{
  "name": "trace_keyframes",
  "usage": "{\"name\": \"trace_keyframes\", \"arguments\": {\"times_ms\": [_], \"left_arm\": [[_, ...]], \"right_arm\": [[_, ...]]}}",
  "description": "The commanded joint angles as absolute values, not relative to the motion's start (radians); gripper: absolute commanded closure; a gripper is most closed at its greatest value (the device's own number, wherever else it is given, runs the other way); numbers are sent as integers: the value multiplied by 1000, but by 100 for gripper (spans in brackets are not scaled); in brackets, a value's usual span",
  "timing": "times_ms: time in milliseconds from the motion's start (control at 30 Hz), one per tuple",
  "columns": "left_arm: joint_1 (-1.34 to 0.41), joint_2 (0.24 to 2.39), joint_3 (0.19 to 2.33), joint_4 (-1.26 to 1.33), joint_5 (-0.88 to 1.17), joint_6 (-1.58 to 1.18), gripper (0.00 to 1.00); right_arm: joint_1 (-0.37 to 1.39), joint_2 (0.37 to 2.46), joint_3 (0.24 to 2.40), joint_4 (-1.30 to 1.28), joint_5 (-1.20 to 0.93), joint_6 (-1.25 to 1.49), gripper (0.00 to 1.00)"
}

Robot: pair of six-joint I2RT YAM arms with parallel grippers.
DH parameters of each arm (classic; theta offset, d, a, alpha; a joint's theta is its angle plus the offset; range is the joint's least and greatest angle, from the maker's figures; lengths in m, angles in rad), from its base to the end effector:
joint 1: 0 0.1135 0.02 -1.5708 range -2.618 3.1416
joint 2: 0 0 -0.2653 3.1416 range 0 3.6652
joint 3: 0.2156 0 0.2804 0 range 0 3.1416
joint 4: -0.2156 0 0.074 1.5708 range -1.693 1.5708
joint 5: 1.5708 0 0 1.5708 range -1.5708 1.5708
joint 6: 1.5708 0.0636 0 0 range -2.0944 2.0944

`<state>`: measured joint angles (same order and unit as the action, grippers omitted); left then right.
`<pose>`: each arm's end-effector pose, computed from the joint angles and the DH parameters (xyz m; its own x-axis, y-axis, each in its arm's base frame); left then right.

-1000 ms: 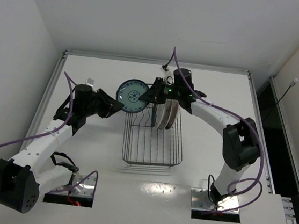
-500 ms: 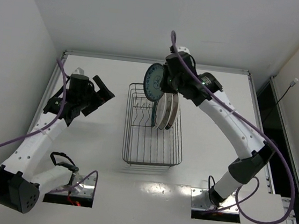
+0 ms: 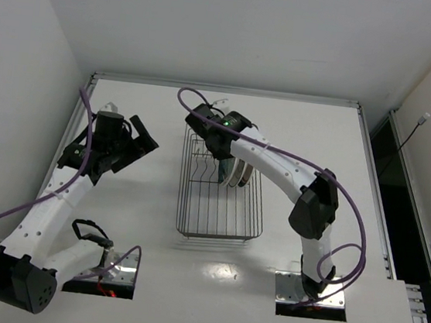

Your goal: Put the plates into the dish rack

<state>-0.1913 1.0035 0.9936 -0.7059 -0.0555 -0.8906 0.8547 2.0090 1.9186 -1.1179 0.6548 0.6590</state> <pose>0.2517 -0.0452 0.3043 -0.5209 -0.6898 -0.5029 -0.4073 0.7185 -0.5637 0.3278 0.3177 0.2724 -0.7648 -0.1391 -0.6290 0.0149 0.9723 -0.2331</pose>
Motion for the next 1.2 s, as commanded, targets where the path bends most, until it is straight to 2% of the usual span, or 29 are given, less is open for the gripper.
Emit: {"name": "trace_keyframes", "arguments": {"times_ms": [0,133,267,467,567,700,833,1033,1167], "left_arm": [[-167,968,992,-699,-46,-862,1],[-158,968,983,-709,-46,-862,1],[-158,979,983,-709,-46,-853,1],[-158,999,996,-729,-64,-805,1],[-149,1008,1005,-729,-89,-787,1],[-129,1017,1014,-729,-98,-776,1],[-129,1028,1014,-720,-116,-767,1],[-110,1064,1023,-710,-161,-747,1],[-110,1085,1045,-660,-170,-712,1]], "right_arm": [[859,1985,1962,-1132,736,673,100],[859,1994,1913,-1068,695,673,100],[841,1994,1847,-979,617,673,94],[813,1985,1750,-847,454,663,92],[804,1964,1726,-812,420,644,81],[795,1919,1703,-787,394,608,60],[795,1878,1762,-837,383,566,48],[805,1784,1870,-917,475,462,45],[795,1645,1735,-850,508,413,45]]}}
